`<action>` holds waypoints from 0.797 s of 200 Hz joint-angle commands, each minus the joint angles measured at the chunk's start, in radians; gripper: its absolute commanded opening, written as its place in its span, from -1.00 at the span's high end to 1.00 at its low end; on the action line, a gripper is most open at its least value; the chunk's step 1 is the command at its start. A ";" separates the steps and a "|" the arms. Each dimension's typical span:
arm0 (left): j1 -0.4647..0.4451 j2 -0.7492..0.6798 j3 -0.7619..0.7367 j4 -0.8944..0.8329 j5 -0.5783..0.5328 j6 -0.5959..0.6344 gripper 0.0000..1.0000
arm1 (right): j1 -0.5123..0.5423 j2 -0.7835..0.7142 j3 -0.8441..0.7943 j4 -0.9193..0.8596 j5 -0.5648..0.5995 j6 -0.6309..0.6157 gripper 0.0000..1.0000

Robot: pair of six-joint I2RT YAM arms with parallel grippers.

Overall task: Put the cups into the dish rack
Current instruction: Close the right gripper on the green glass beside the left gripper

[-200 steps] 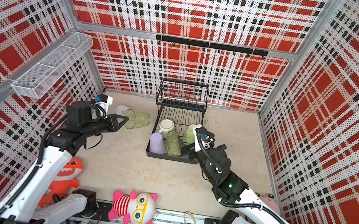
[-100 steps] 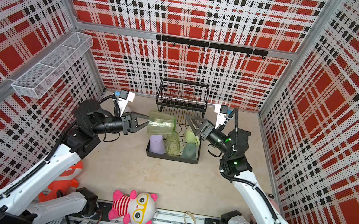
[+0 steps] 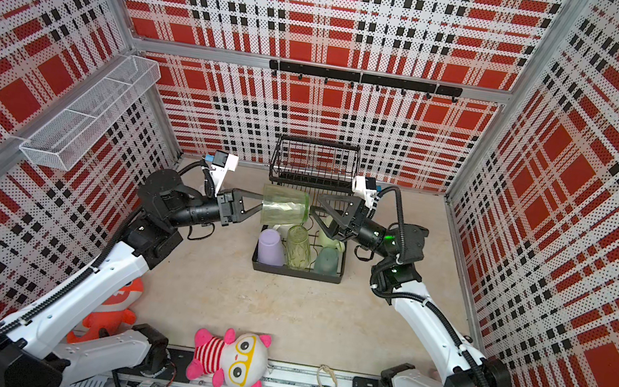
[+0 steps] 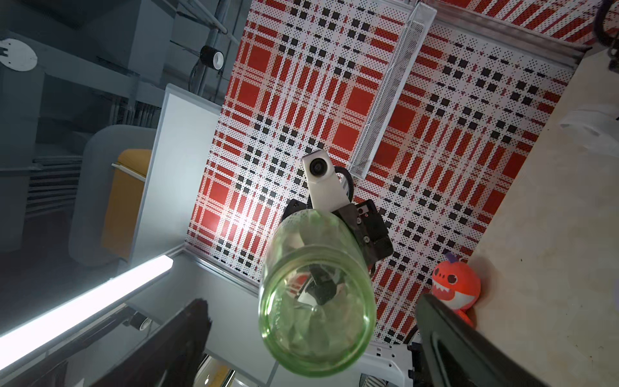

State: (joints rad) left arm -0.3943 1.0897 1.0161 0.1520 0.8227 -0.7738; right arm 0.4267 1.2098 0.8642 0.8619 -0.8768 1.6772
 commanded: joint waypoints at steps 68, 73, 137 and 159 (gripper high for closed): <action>0.002 -0.005 -0.037 0.080 0.023 -0.020 1.00 | 0.076 0.101 0.108 0.016 -0.030 -0.016 -0.76; 0.006 -0.004 -0.038 0.077 0.022 -0.022 1.00 | 0.076 0.102 0.105 0.020 -0.027 -0.014 -0.72; 0.040 0.009 -0.066 0.095 0.019 -0.054 1.00 | 0.081 0.097 0.072 0.057 -0.017 -0.007 -0.69; 0.040 0.011 -0.065 0.092 0.018 -0.058 1.00 | 0.081 0.098 0.062 0.073 -0.018 -0.001 -0.78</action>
State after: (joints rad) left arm -0.3653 1.0954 0.9634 0.2138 0.8421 -0.8219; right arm 0.5014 1.3140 0.9379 0.8627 -0.8936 1.6520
